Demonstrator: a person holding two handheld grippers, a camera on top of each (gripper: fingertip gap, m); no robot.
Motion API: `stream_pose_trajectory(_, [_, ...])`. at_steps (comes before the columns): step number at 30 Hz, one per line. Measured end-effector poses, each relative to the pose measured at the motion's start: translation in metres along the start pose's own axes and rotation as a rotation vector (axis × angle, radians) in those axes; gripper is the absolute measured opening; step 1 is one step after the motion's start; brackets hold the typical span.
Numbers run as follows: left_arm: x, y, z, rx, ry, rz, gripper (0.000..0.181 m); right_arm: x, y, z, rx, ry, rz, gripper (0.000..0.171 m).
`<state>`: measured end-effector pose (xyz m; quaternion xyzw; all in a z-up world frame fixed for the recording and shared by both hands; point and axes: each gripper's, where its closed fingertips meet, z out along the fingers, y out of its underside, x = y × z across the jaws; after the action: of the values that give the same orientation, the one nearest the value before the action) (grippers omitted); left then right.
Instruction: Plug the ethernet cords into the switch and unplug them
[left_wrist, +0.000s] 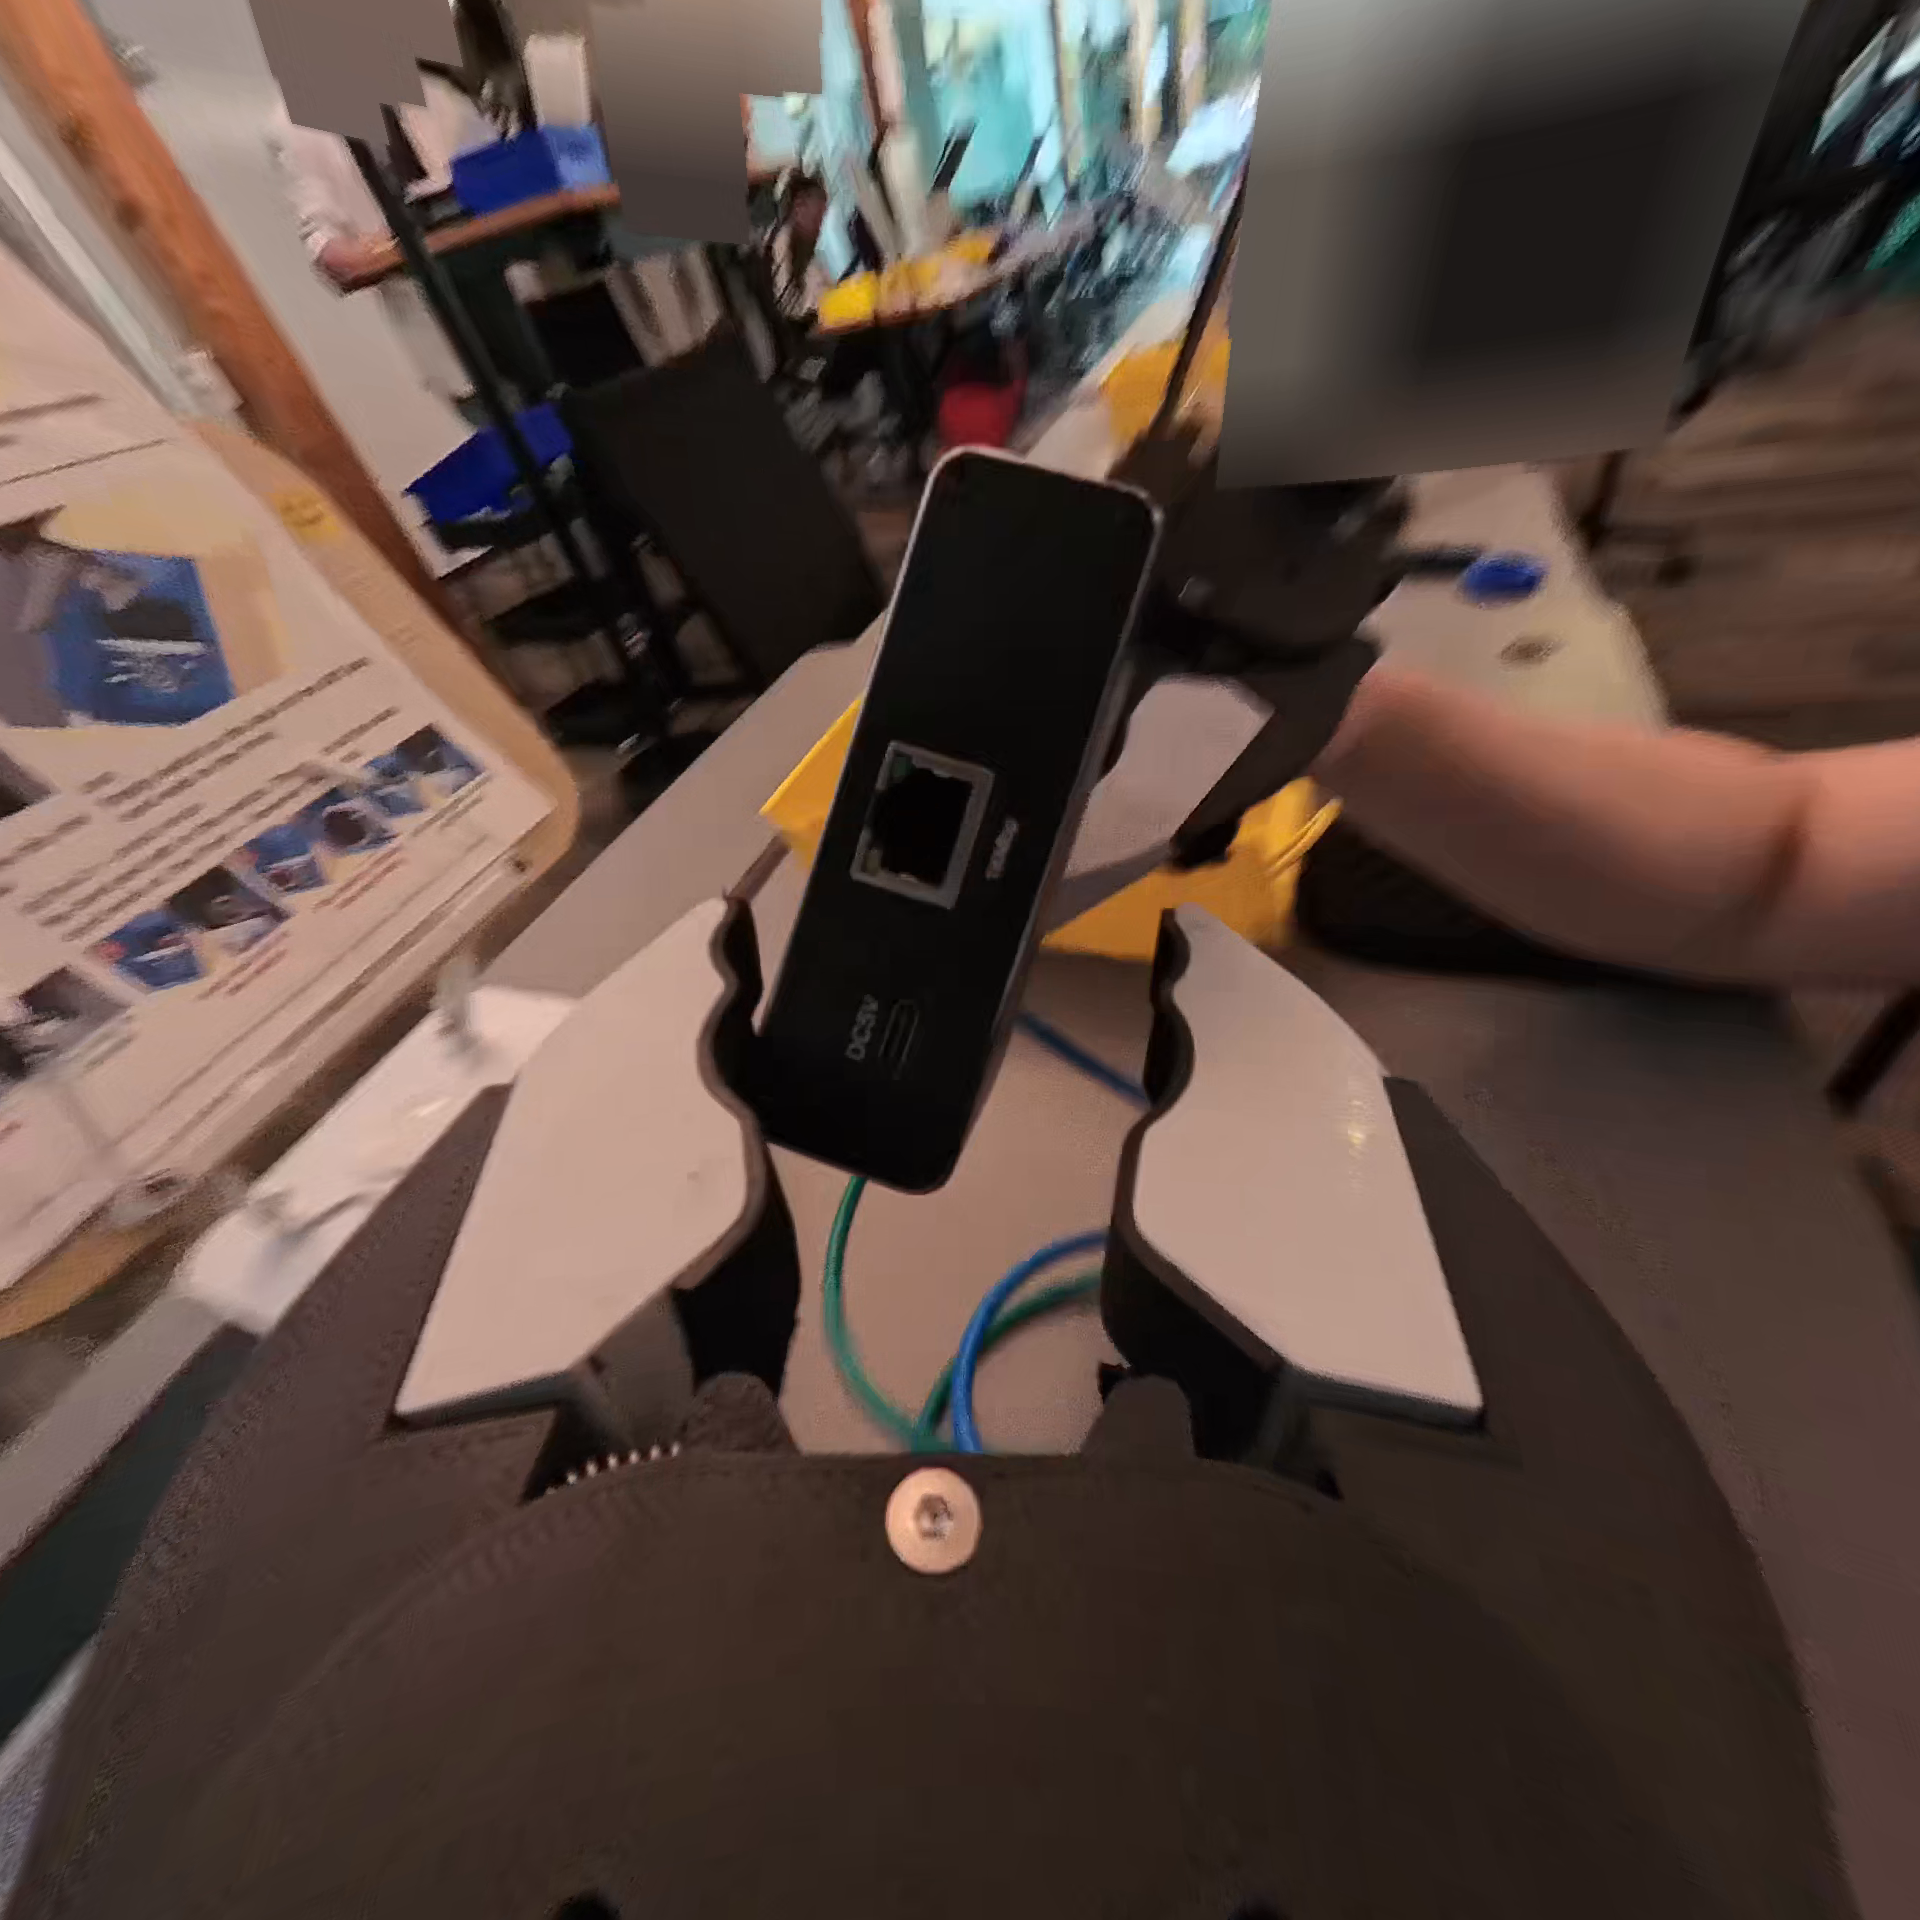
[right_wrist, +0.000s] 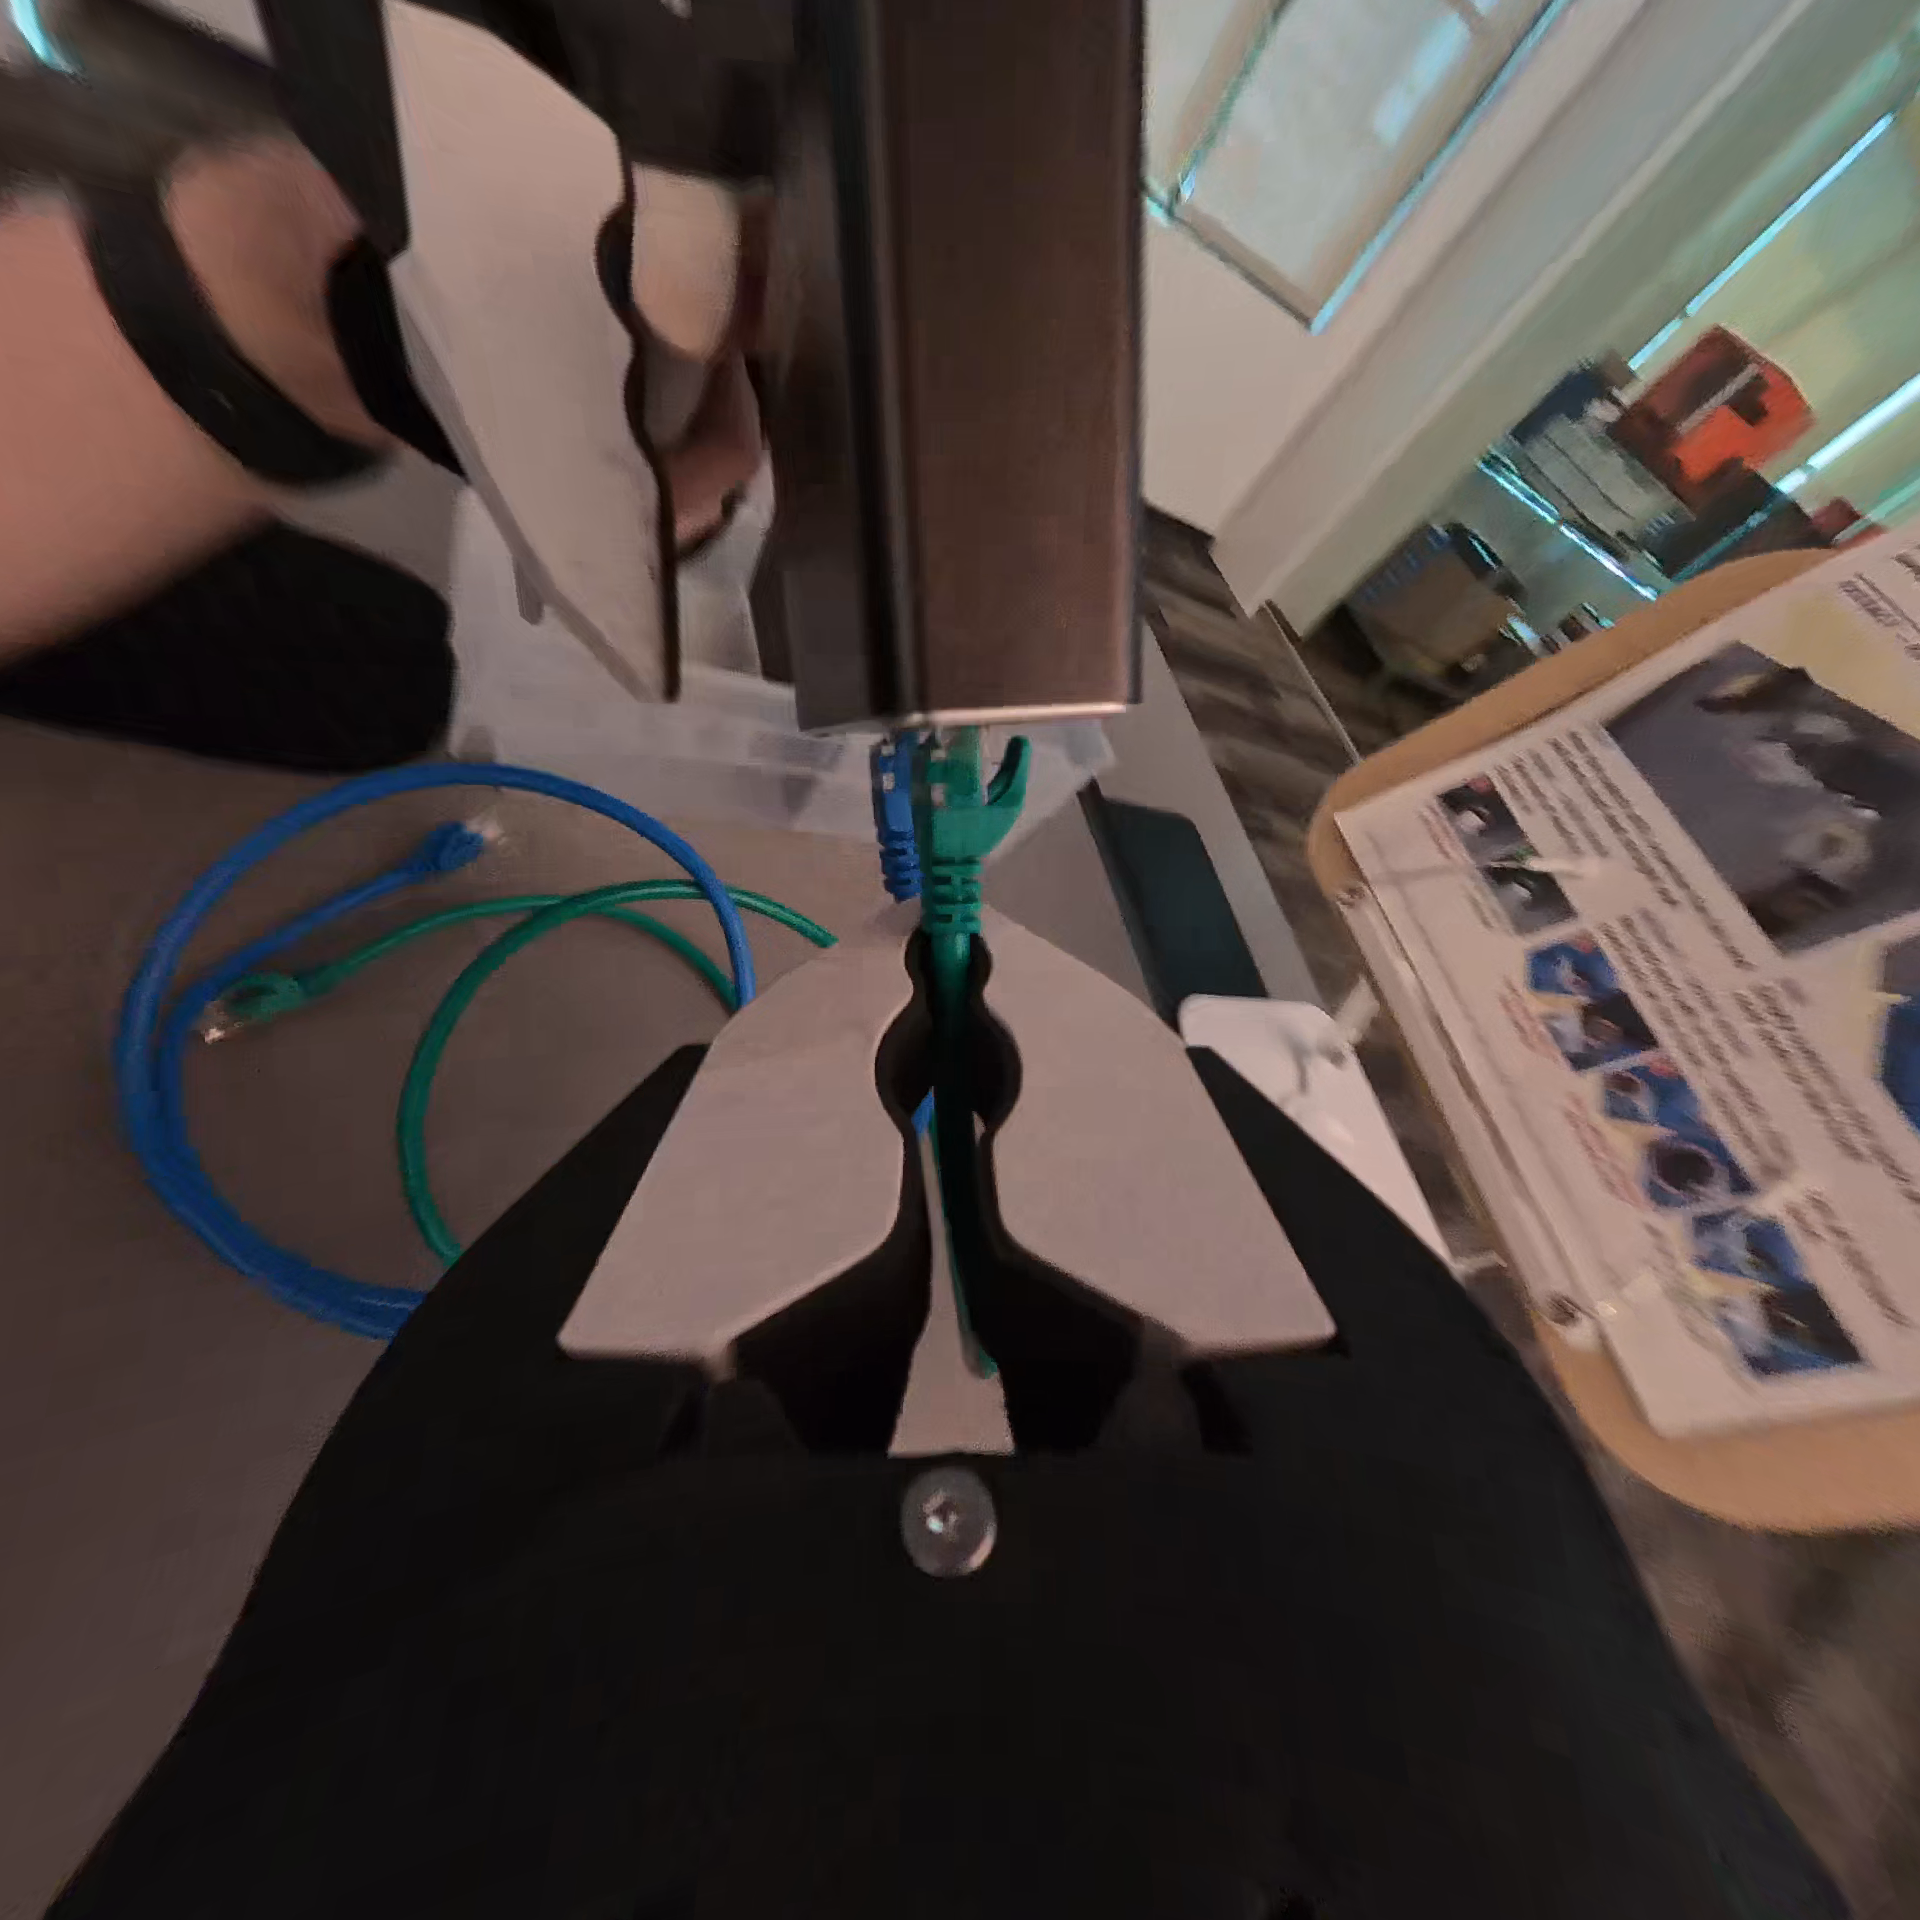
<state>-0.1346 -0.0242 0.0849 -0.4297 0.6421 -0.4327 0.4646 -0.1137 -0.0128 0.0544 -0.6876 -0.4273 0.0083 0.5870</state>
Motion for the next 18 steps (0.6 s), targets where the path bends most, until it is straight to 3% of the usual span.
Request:
stream_pose_trajectory(4, [-0.003, 0.017, 0.014, -0.177, -0.216, 0.302, 0.065, -0.002, 0.017, -0.007, -0.184, 0.031, -0.105, 0.000])
stream_pose_trajectory(6, [0.003, 0.018, 0.022, -0.221, -0.231, 0.359, 0.065, -0.001, 0.029, -0.009, -0.293, 0.054, -0.158, 0.000])
stream_pose_trajectory(8, [0.006, 0.019, 0.024, -0.233, -0.230, 0.383, 0.051, -0.003, 0.036, -0.011, -0.336, 0.050, -0.182, 0.000])
stream_pose_trajectory(12, [0.009, 0.017, 0.021, -0.224, -0.160, 0.331, 0.043, 0.002, 0.028, -0.013, -0.271, 0.077, -0.173, 0.005])
stream_pose_trajectory(16, [-0.008, -0.010, 0.003, -0.055, -0.201, 0.196, 0.038, 0.019, -0.015, -0.032, -0.061, 0.236, -0.216, 0.036])
stream_pose_trajectory(18, [-0.020, -0.020, -0.012, 0.042, -0.215, 0.093, 0.037, 0.009, -0.044, -0.047, 0.087, 0.230, -0.234, 0.030])
